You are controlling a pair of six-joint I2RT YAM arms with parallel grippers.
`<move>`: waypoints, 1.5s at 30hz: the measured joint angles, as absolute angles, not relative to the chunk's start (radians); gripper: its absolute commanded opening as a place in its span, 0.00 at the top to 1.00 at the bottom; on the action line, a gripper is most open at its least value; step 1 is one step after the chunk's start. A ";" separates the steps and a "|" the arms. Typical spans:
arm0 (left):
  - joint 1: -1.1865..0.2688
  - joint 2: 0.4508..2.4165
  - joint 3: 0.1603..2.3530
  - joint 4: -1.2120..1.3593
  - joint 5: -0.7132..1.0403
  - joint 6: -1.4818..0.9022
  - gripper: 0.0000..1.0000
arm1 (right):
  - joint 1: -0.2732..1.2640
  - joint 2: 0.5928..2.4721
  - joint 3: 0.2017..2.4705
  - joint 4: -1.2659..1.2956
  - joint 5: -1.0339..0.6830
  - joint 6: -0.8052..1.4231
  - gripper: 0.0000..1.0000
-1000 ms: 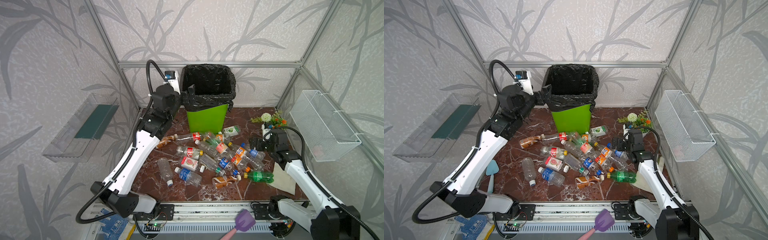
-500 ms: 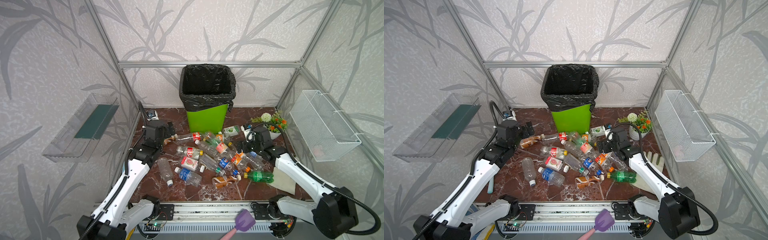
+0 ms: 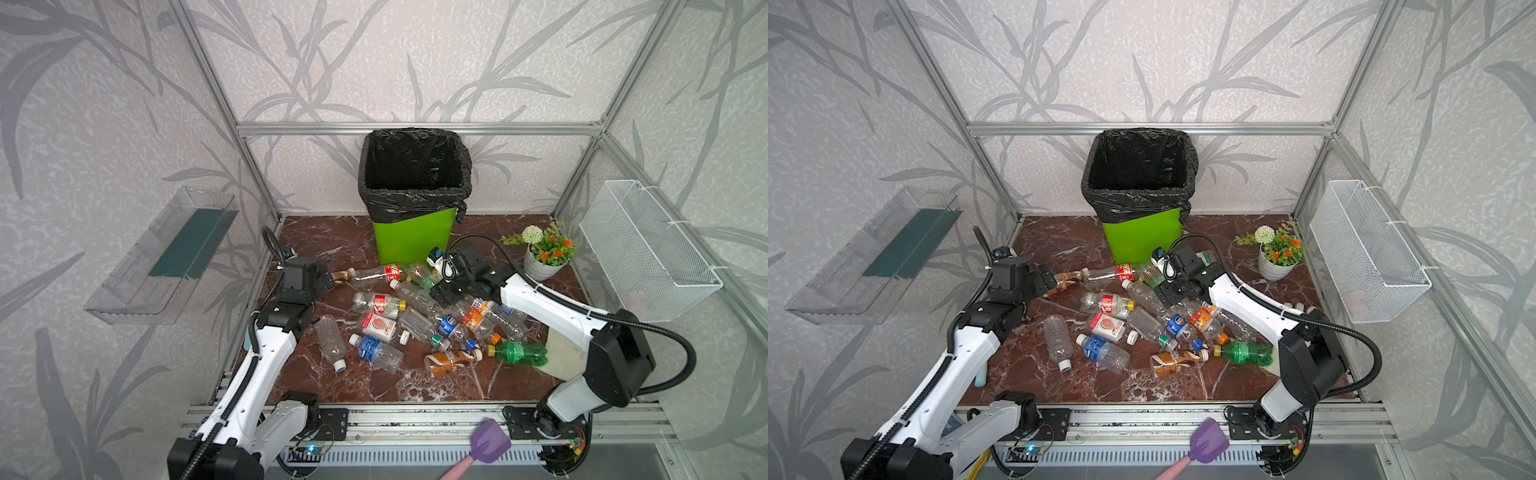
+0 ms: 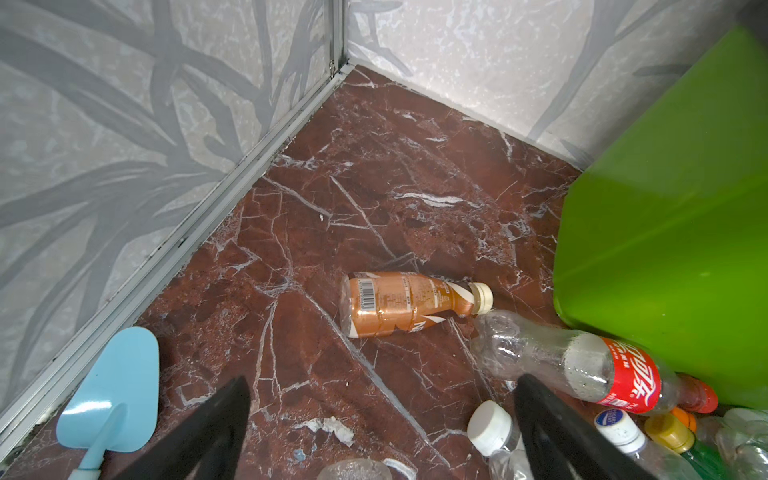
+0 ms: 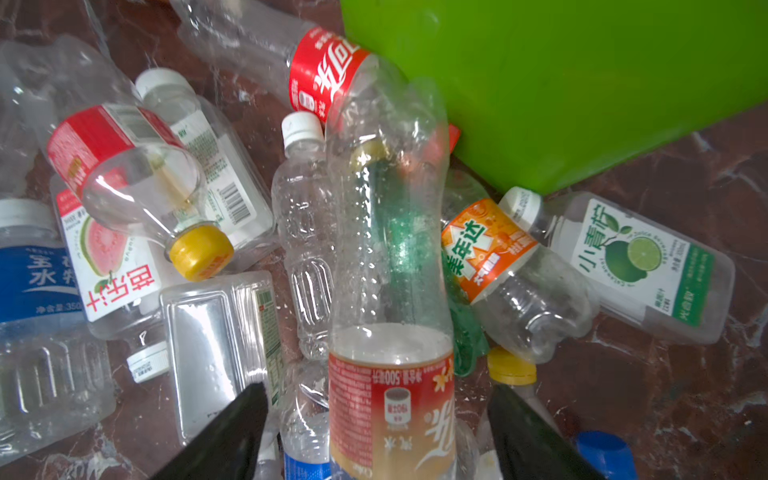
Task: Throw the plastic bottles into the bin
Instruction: 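Grasp a clear bottle with the right gripper while the left gripper returns, then carry the clear bottle over the bin and release it with the right gripper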
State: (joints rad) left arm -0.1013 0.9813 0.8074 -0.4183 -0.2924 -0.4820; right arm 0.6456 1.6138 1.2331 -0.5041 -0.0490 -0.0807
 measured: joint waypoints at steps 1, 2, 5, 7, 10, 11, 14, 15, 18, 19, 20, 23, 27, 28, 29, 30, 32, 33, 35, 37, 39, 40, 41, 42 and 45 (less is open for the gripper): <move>-0.097 0.981 0.802 -0.418 -0.288 -0.483 0.01 | 0.651 1.633 1.251 -0.519 -0.043 -0.083 0.17; -0.093 0.981 0.796 -0.418 -0.284 -0.483 0.01 | 0.656 1.658 1.275 -0.538 -0.033 -0.088 0.17; -0.082 0.981 0.792 -0.418 -0.270 -0.483 0.01 | 0.665 1.715 1.330 -0.591 -0.009 -0.101 0.19; -0.075 0.981 0.791 -0.418 -0.262 -0.482 0.01 | 0.672 1.757 1.371 -0.633 0.006 -0.106 0.21; -0.065 0.982 0.790 -0.418 -0.255 -0.482 0.01 | 0.679 1.816 1.426 -0.689 0.030 -0.109 0.22; -0.062 0.982 0.789 -0.418 -0.252 -0.481 0.01 | 0.682 1.833 1.437 -0.704 0.038 -0.110 0.23; -0.055 0.983 0.785 -0.416 -0.241 -0.480 0.01 | 0.690 1.869 1.459 -0.740 0.061 -0.112 0.30; -0.053 0.983 0.782 -0.416 -0.238 -0.480 0.01 | 0.693 1.874 1.460 -0.747 0.067 -0.112 0.32; -0.047 0.984 0.775 -0.416 -0.231 -0.479 0.01 | 0.695 1.879 1.461 -0.769 0.080 -0.113 0.39; -0.045 0.984 0.775 -0.416 -0.229 -0.479 0.01 | 0.695 1.879 1.463 -0.773 0.081 -0.111 0.40; -0.044 0.984 0.774 -0.416 -0.227 -0.479 0.01 | 0.695 1.879 1.465 -0.774 0.083 -0.109 0.40; -0.043 0.984 0.773 -0.415 -0.223 -0.479 0.01 | 0.695 1.879 1.467 -0.775 0.090 -0.106 0.43; -0.037 0.984 0.757 -0.412 -0.215 -0.483 0.01 | 0.695 1.868 1.467 -0.775 0.097 -0.098 0.46; -0.036 0.984 0.751 -0.411 -0.215 -0.484 0.01 | 0.695 1.859 1.467 -0.774 0.098 -0.097 0.47; -0.036 0.984 0.747 -0.411 -0.215 -0.488 0.01 | 0.695 1.843 1.464 -0.770 0.099 -0.094 0.48; -0.036 0.984 0.742 -0.411 -0.216 -0.492 0.01 | 0.695 1.827 1.461 -0.768 0.101 -0.093 0.48; -0.032 0.984 0.728 -0.409 -0.218 -0.503 0.01 | 0.695 1.758 1.444 -0.750 0.106 -0.087 0.48; -0.029 0.984 0.722 -0.409 -0.220 -0.510 0.01 | 0.695 1.716 1.429 -0.737 0.107 -0.086 0.49; -0.023 0.985 0.708 -0.403 -0.222 -0.521 0.01 | 0.695 1.612 1.392 -0.703 0.112 -0.082 0.49; -0.016 0.990 0.692 -0.395 -0.225 -0.534 0.01 | 0.695 1.470 1.330 -0.628 0.117 -0.087 0.51; -0.009 1.002 0.682 -0.390 -0.227 -0.543 0.01 | 0.694 1.316 1.270 -0.554 0.121 -0.100 0.51; -0.006 1.009 0.677 -0.389 -0.228 -0.546 0.01 | 0.693 1.246 1.250 -0.519 0.124 -0.104 0.52; -0.004 1.017 0.674 -0.389 -0.228 -0.550 0.00 | 0.691 1.189 1.241 -0.492 0.128 -0.109 0.52; -0.002 1.022 0.670 -0.388 -0.229 -0.553 0.01 | 0.688 1.128 1.238 -0.455 0.137 -0.120 0.52; 0.004 1.030 0.655 -0.385 -0.229 -0.556 0.01 | 0.683 0.997 1.240 -0.314 0.186 -0.165 0.52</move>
State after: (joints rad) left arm 0.0044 1.0298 0.6552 -0.3855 -0.2295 -0.5560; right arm 0.6827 0.9970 1.2400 -0.3141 0.1860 -0.1650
